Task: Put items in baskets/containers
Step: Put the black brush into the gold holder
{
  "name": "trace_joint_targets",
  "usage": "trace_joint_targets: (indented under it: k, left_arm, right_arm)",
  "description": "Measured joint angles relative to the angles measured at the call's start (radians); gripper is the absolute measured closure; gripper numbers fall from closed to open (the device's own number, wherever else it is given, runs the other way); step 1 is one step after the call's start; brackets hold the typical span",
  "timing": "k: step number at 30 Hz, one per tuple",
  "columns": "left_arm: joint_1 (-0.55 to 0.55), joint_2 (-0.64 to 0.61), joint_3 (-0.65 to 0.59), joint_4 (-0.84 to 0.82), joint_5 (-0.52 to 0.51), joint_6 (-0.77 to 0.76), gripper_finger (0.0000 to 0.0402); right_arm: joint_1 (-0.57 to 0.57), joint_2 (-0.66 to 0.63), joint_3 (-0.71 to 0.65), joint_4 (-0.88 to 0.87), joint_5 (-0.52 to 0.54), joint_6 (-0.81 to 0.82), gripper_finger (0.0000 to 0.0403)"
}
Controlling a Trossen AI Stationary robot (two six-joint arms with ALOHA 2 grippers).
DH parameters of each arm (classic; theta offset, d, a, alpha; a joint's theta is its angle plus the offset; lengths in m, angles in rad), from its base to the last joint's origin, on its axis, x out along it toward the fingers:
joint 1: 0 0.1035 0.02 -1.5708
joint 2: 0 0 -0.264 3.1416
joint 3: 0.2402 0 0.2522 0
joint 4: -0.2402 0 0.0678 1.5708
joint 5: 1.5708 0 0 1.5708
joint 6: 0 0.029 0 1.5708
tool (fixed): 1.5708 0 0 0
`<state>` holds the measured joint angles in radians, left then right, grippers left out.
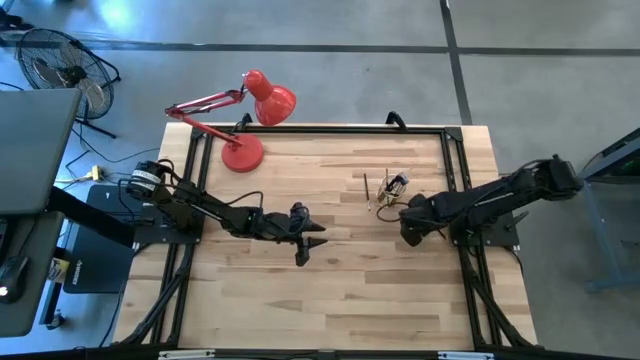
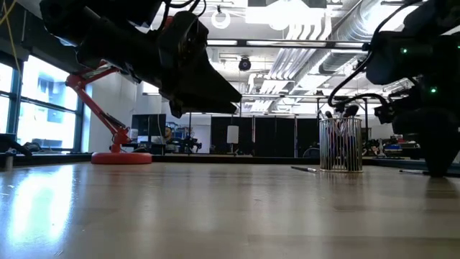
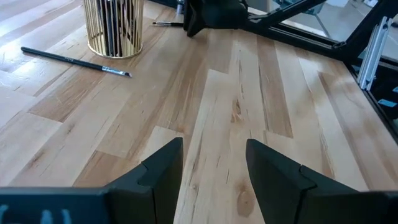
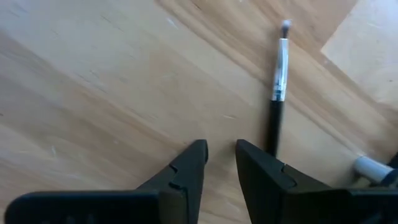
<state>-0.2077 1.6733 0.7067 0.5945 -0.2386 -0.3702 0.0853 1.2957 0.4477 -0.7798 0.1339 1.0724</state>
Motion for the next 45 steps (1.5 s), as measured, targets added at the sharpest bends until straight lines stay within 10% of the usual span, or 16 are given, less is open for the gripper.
trace_joint_targets:
  k: [17, 33, 45]
  left_arm:
    - [0.0, 0.0, 0.0, -0.014, 0.001, -0.002, 0.0228]
    - [0.0, 0.0, 0.0, -0.02, 0.002, -0.006, 0.0228]
    - [0.0, 0.0, 0.0, -0.019, 0.0, -0.004, 0.0228]
  right_arm:
    - [0.034, -0.06, 0.226, -0.183, 0.098, -0.058, 0.0307]
    - [-0.115, -0.079, 0.073, -0.203, 0.024, -0.133, 0.0202]
    - [-0.126, -0.08, -0.006, -0.026, -0.042, -0.171, 0.0302]
